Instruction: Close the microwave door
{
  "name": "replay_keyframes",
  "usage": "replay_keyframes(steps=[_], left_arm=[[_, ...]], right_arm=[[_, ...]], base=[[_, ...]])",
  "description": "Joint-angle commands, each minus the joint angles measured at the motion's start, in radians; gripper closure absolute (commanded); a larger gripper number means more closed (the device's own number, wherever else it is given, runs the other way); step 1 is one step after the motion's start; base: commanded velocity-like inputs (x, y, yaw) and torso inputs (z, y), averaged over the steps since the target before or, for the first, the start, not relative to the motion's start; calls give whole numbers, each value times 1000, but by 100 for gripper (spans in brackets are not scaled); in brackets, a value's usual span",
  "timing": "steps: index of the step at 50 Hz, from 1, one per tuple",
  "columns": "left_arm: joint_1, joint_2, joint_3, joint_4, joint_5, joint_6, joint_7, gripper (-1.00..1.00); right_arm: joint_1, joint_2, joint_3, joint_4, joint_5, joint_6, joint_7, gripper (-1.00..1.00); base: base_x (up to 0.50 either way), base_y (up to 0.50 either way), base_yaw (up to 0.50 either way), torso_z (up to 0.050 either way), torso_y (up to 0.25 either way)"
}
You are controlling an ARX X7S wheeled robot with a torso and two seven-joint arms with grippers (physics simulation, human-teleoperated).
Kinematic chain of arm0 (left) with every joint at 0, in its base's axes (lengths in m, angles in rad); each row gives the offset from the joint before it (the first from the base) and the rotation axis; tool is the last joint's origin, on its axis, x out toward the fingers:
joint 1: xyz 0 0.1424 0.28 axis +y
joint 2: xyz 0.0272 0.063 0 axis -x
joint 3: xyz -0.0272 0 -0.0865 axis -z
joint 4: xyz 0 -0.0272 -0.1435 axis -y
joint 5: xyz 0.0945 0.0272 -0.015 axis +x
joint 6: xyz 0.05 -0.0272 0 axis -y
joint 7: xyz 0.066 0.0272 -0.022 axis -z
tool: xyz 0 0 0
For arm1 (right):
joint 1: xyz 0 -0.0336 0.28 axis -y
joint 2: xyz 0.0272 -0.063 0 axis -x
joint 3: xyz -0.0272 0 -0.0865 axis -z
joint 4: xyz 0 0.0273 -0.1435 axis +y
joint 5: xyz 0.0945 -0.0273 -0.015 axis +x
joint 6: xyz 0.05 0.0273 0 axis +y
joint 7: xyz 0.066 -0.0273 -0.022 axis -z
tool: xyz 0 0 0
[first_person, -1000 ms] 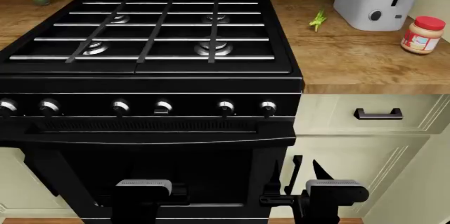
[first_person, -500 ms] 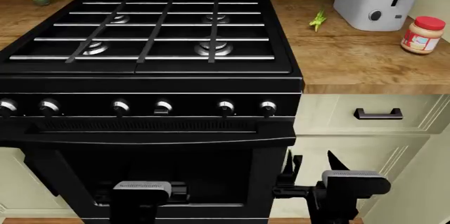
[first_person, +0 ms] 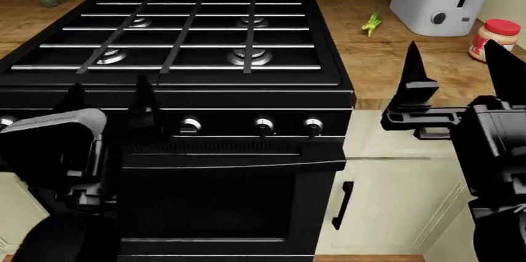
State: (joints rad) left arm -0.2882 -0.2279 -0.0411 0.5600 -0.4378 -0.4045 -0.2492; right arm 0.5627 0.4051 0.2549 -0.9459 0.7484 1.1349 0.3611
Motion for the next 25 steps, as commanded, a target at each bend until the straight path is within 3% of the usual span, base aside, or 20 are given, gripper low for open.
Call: replay_keyframes(steps=[1,3,4,9,18,25], left_arm=[[-486,-93,-261,404,-521,-685,-282,-100],[-626,-123,-337,373,-717,-784,-401,-100],[-675,-139,-360,356,-794,-812,-455,-100],[-837,-207,-409,283,-1029,-840,-629,-100],[-952,-289,-457,206,-1155,-803,-716,-100],[-1010,-329,-474,155,-1115,-786,-675,-100]], right_arm=[[444,141,56,-7,485,294,314,-100],[744,181,-13,203,769,385,518,-100],[894,196,-52,268,821,395,567,-100],[1244,245,-213,468,844,416,556,-100],[1408,339,-304,554,795,395,458,-100],[1503,394,-373,589,686,370,331,-100]], base=[[0,0,0,0,0],[0,0,0,0,0],[0,0,0,0,0],[0,0,0,0,0],[0,0,0,0,0],[0,0,0,0,0]])
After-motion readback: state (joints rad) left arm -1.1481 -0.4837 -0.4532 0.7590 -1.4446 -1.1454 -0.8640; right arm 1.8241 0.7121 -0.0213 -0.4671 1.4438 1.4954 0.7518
